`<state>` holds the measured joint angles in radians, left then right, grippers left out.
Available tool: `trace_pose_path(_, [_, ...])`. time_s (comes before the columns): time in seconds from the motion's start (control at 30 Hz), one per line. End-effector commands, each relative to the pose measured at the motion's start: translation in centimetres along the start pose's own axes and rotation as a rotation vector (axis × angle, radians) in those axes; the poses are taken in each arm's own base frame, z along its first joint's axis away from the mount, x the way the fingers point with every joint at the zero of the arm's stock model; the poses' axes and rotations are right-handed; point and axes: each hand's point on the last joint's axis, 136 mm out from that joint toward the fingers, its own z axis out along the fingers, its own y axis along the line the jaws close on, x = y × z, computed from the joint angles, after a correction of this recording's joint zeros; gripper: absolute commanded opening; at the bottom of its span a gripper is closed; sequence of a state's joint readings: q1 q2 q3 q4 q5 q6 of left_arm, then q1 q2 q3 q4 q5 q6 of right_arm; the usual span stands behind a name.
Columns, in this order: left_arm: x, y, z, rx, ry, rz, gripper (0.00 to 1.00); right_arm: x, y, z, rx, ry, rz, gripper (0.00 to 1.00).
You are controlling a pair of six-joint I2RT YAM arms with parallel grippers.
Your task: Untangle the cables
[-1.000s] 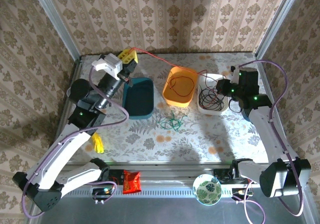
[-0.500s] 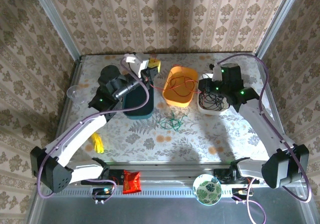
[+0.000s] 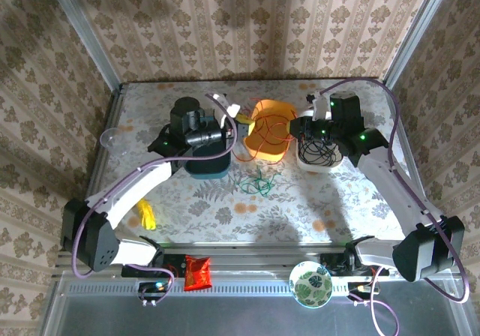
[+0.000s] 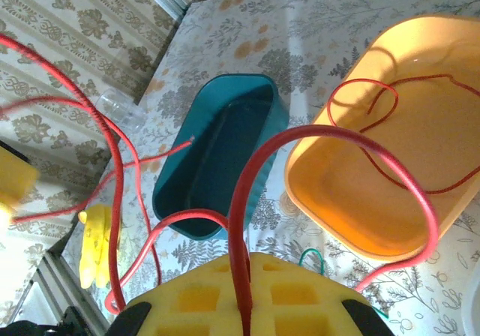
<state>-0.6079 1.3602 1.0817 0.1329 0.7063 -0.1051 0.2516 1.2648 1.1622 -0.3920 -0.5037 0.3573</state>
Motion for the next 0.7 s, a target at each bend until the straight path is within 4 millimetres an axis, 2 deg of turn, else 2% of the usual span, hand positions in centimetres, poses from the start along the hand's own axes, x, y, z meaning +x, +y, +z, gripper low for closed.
trace_pose_path(0.0, [2.0, -2.4, 0.1, 0.162, 0.065, -0.049, 0.15, -0.3, 1.3, -0.2, -0.062, -0.008, 0.021, 0.0])
trace_pose_path(0.13, [3.6, -2.6, 0.6, 0.211, 0.119, -0.103, 0.27, -0.4, 1.6, 0.0, -0.086, -0.002, 0.046, 0.0])
trace_pose_path(0.3, [4.6, -2.4, 1.2, 0.222, 0.144, -0.125, 0.41, -0.4, 1.9, 0.2, -0.112, -0.009, 0.073, 0.0])
trace_pose_path(0.67, [4.1, -2.4, 2.3, 0.259, 0.128, -0.127, 0.49, -0.3, 2.1, 0.1, -0.118, -0.007, 0.074, 0.0])
